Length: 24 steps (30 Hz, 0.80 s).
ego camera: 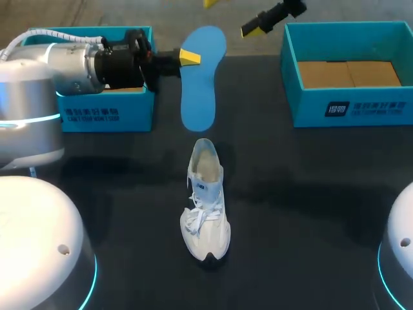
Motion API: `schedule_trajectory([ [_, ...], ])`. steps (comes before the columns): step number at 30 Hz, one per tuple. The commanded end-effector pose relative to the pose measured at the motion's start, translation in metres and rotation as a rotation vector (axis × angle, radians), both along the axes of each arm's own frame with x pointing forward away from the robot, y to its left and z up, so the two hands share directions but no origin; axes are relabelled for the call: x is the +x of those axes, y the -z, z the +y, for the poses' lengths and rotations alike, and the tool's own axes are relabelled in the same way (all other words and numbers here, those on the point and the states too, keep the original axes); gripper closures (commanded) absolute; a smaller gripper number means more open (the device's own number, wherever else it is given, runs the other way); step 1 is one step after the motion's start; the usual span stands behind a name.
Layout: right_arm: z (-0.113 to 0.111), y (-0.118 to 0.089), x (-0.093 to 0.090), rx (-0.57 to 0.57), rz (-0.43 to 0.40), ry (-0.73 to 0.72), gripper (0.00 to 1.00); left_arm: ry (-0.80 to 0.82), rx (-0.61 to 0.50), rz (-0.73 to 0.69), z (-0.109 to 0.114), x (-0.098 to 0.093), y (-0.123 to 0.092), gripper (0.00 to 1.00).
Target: Take the shoe out of the shoebox, open the shoe tongue, remove and reinsert the insole, then place the shoe into the shoebox
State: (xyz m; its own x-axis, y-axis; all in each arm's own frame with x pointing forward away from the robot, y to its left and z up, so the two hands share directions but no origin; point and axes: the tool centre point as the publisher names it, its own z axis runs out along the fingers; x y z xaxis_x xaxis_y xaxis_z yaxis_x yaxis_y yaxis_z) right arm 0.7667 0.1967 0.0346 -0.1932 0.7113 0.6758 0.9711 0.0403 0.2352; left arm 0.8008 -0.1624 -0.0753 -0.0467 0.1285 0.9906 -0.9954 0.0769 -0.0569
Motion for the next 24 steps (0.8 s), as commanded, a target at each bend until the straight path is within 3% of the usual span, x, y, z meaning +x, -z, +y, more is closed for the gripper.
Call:
schedule_trajectory([
  [1,0.007,-0.004,0.001,-0.326,-0.007,0.083,0.0,-0.002,0.001,0.0,0.0,0.002,0.001,1.0],
  [14,0.025,-0.003,0.003,-0.635,0.026,0.252,0.0,-0.002,0.001,0.0,0.0,0.002,0.001,1.0],
  [19,0.028,0.002,0.003,-0.72,0.033,0.273,0.0,-0.002,0.001,0.0,0.0,0.002,0.001,1.0],
  [24,0.029,0.004,0.001,-0.735,0.047,0.285,0.0,-0.002,0.001,0.0,0.0,0.002,0.001,1.0],
])
